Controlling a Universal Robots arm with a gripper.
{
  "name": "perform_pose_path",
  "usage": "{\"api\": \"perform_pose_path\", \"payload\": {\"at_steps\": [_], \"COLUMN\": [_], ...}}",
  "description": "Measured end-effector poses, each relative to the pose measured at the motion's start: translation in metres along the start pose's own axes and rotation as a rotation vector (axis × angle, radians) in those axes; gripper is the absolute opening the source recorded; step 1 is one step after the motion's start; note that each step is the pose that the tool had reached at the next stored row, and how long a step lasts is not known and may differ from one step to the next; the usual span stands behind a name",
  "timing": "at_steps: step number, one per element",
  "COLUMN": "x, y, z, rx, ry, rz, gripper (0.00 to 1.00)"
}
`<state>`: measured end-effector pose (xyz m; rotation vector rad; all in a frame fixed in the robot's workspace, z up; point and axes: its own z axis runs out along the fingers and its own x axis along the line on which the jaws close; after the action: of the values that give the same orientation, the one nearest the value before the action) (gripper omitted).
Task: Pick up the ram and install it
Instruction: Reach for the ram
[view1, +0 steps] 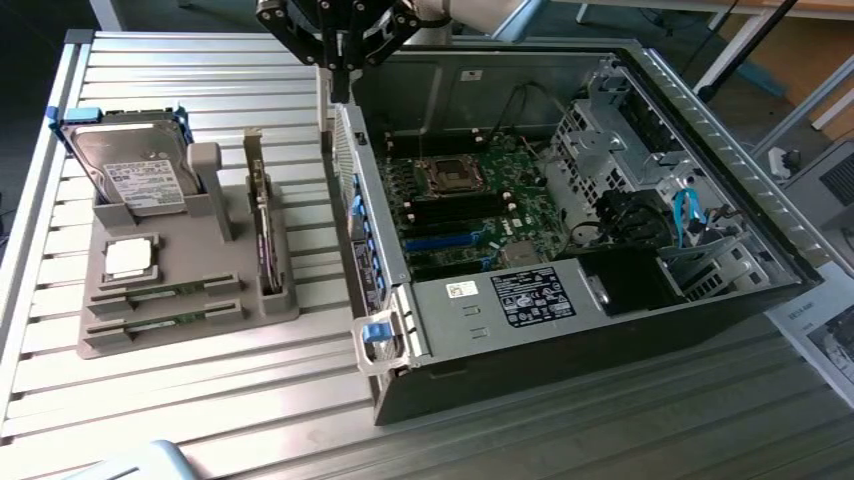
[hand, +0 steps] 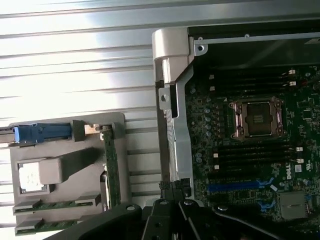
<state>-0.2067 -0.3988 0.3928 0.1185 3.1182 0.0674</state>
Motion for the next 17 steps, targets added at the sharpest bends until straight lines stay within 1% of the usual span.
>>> {"api": "perform_pose_path", "payload": {"at_steps": [17], "x": [0.031], "y": [-0.0023], "z": [-0.0006], "rx": [0.0001], "ry": [0.0012], "rz": [0.000], "gripper": [0.10]}}
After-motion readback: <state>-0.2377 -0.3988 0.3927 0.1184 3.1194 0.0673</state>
